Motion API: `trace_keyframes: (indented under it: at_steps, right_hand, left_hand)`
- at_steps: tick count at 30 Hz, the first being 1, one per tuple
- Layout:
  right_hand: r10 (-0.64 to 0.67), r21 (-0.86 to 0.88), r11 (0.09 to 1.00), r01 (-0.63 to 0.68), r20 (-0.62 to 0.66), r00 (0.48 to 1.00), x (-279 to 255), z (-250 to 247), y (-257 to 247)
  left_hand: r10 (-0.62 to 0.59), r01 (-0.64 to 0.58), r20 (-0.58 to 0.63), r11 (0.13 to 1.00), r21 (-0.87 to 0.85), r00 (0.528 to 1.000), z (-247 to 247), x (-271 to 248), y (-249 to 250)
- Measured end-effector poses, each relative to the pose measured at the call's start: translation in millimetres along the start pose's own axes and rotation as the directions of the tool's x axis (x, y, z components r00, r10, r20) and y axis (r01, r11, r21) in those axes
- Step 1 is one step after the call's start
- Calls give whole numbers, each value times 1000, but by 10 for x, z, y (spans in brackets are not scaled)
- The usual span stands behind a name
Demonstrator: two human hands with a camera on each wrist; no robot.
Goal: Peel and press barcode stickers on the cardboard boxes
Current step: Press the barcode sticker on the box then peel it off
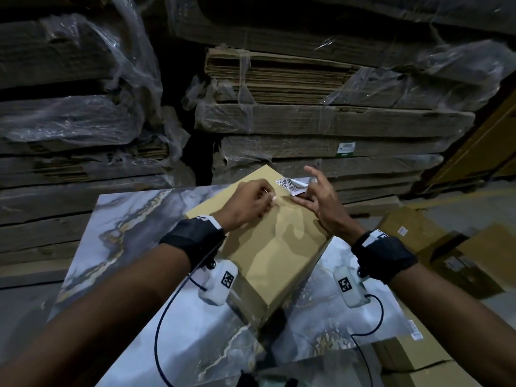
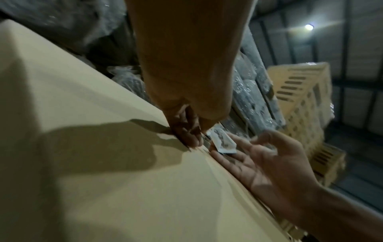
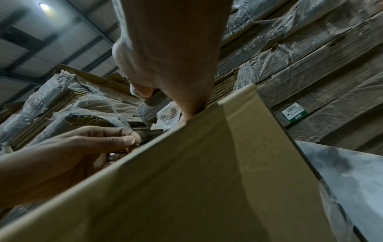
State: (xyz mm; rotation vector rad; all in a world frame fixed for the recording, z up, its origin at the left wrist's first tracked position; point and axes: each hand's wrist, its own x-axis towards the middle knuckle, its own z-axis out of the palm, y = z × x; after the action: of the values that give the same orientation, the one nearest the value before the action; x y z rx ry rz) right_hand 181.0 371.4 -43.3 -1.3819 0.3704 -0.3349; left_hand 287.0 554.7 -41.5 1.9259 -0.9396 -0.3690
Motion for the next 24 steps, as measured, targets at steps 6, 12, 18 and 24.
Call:
trace_keyframes:
  at_steps: [6,12,18,24]
  right_hand:
    - [-16,-39,999,16,-3,1000,30,-22,49]
    - [-51,-65,997,50,-19,999,7,-29,62]
    - [-62,-51,997,62,-4,998,-29,2,33]
    - [-79,-63,995,79,3,997,-50,-9,38]
  left_hand:
    - [-125,133,44,950,-282,991,-115,-51,8]
    - [-136,135,13,961,-243,991,-161,-71,17]
    - [-135,169,137,946,-276,981,-199,-106,48]
    - [-46,47,151,999,-3,987,-185,-172,190]
